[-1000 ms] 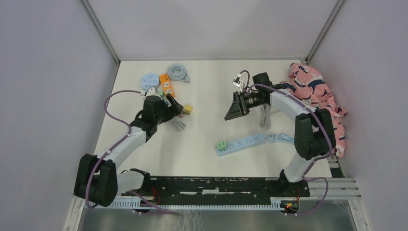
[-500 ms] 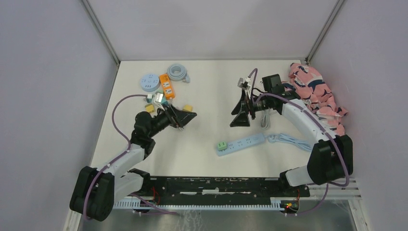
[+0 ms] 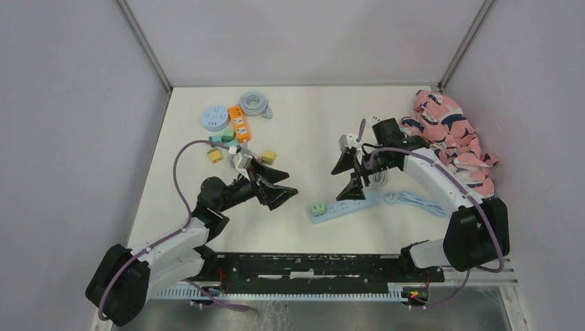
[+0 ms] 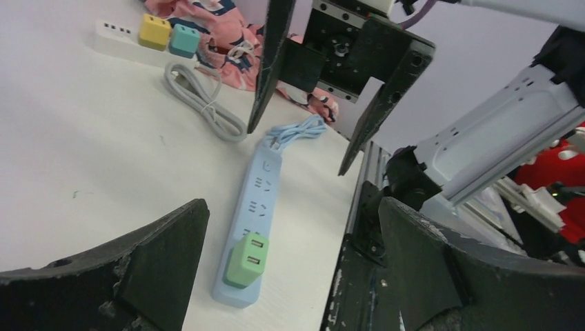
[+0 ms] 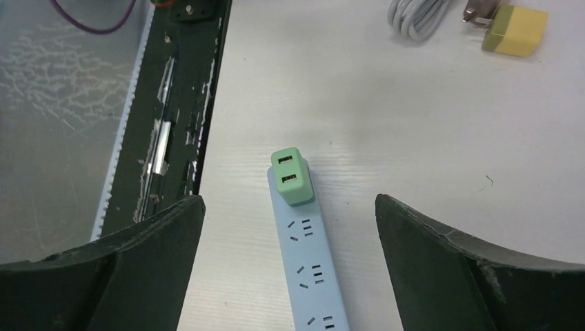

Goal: Pull the plug off the socket

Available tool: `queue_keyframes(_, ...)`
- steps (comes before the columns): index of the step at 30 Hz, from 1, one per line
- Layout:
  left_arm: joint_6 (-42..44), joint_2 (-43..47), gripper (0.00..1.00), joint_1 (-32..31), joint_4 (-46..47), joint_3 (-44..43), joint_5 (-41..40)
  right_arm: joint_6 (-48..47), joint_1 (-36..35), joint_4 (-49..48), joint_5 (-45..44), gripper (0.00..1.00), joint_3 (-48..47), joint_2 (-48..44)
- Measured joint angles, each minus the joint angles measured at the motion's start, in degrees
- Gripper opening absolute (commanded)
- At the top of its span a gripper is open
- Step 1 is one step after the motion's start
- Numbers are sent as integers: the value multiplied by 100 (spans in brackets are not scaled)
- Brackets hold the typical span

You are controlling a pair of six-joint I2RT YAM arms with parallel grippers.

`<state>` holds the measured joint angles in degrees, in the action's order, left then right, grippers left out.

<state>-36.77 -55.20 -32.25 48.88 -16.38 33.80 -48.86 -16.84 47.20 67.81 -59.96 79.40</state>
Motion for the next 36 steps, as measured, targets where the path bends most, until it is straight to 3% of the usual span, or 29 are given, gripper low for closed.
queue_keyframes(14, 1084, 44, 99, -42, -306, 719, -826, -876, -1794, -162, -1657, 94, 328, 120)
queue_keyframes(22, 1161, -258, 100, -42, -96, 1150, -826, -905, -2317, -367, -2177, 89, 361, 293)
queue_keyframes(31, 1421, 74, 100, -42, -55, 1239, -890, -680, -2621, -669, -2730, 84, 363, 431)
queue_keyframes(36, 1613, 291, 100, -42, 103, 1462, -857, -332, -2754, -968, -3158, 73, 363, 610)
